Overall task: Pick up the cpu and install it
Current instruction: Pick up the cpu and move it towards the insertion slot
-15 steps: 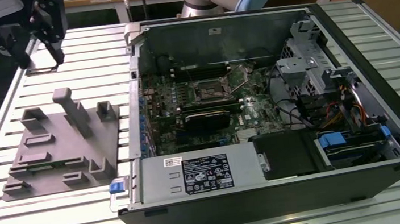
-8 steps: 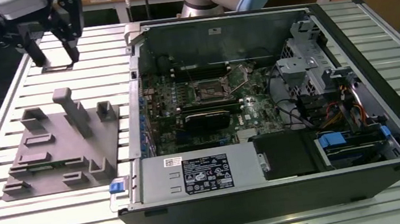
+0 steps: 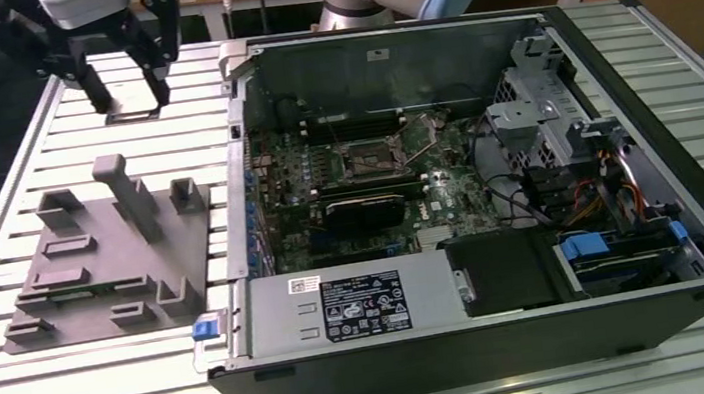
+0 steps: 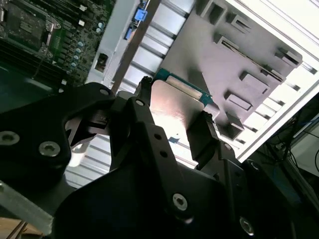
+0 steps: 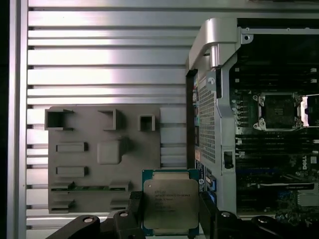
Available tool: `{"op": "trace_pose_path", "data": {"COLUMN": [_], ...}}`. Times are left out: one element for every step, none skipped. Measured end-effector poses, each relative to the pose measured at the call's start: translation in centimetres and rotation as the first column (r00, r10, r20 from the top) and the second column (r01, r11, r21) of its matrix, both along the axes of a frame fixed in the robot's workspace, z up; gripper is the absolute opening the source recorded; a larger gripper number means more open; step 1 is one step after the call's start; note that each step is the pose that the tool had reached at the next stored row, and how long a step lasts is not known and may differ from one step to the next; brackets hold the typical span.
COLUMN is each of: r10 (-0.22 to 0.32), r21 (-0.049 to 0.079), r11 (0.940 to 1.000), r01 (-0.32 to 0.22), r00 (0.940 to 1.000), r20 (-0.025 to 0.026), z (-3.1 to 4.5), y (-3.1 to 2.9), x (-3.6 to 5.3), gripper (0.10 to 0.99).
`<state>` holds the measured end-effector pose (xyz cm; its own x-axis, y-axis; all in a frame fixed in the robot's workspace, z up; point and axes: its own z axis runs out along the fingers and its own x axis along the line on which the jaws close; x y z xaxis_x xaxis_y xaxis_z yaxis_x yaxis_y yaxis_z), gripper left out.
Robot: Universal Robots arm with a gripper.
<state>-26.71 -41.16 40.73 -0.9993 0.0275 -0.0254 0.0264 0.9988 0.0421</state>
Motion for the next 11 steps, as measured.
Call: {"op": "trace_pose_path", "data": {"r10": [0.0, 0.0, 0.0, 0.0, 0.0, 0.0, 0.0, 0.0, 0.0, 0.0, 0.0], "r21": [0.0, 0.0, 0.0, 0.0, 0.0, 0.0, 0.0, 0.0, 0.0, 0.0, 0.0], "r11": [1.0, 1.0, 1.0, 1.0, 1.0, 1.0, 1.0, 1.0, 1.0, 1.0, 1.0], "r01": [0.0, 0.0, 0.0, 0.0, 0.0, 0.0, 0.0, 0.0, 0.0, 0.0, 0.0], "r00": [1.0, 1.0, 1.0, 1.0, 1.0, 1.0, 1.0, 1.0, 1.0, 1.0, 1.0], "r20": [0.0, -0.0001, 0.0, -0.0001, 0.0, 0.0, 0.0, 0.0, -0.0001, 0.0, 0.0], "z": [0.0, 0.01, 0.0, 0.01, 0.0, 0.0, 0.0, 0.0, 0.01, 0.0, 0.0], "y": [0.0, 0.0, 0.0, 0.0, 0.0, 0.0, 0.0, 0.0, 0.0, 0.0, 0.0], "x": [0.35, 0.74, 1.09, 1.42, 1.74, 2.06, 2.4, 2.72, 3.03, 3.37, 3.69], "gripper": [0.537, 0.537, 0.537, 0.537, 0.537, 0.537, 0.537, 0.537, 0.537, 0.537, 0.537]}}
